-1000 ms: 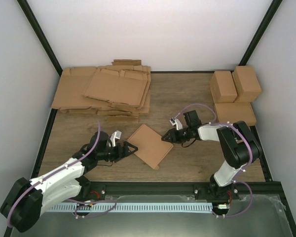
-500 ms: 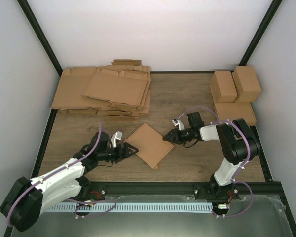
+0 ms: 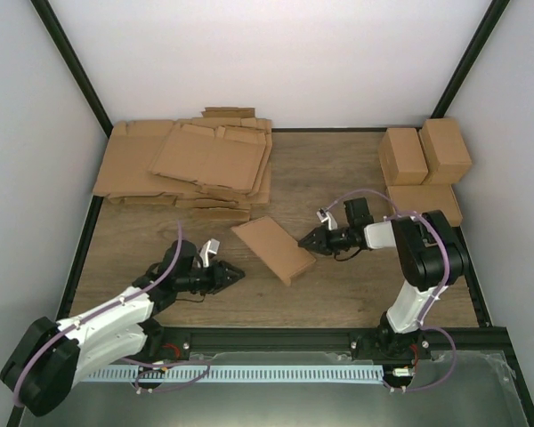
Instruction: Fold the paper box
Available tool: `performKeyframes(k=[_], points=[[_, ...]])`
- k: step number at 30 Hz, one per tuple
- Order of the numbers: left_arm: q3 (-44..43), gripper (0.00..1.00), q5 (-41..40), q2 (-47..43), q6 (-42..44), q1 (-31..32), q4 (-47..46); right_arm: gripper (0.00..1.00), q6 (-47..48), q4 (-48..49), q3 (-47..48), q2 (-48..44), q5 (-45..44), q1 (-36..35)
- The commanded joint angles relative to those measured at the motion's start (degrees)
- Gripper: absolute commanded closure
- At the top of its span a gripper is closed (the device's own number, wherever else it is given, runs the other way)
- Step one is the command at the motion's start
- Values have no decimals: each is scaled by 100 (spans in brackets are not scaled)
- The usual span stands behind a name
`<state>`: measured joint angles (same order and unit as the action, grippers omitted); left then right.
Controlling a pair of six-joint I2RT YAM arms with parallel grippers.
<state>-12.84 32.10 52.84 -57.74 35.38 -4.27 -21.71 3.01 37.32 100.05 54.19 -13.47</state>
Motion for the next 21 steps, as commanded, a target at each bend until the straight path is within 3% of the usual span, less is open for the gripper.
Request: performKeyframes(k=[1, 2, 9, 14, 21], points=[[117, 74, -198, 419, -31, 31, -265, 77, 95, -325, 39, 304, -808, 137], [93, 79, -211, 618, -50, 31, -338, 77, 99, -333, 55, 339, -805, 138], [-380, 90, -386, 2069, -300, 247, -1677, 75, 193, -377, 83, 288, -740, 140], [-1503, 96, -678, 2965, -85, 478, -1565, 70, 290, -517, 216, 60, -803, 131], [-2018, 95, -960, 3459, 60, 612, -1460, 65, 326, -441, 203, -355, -690, 69]])
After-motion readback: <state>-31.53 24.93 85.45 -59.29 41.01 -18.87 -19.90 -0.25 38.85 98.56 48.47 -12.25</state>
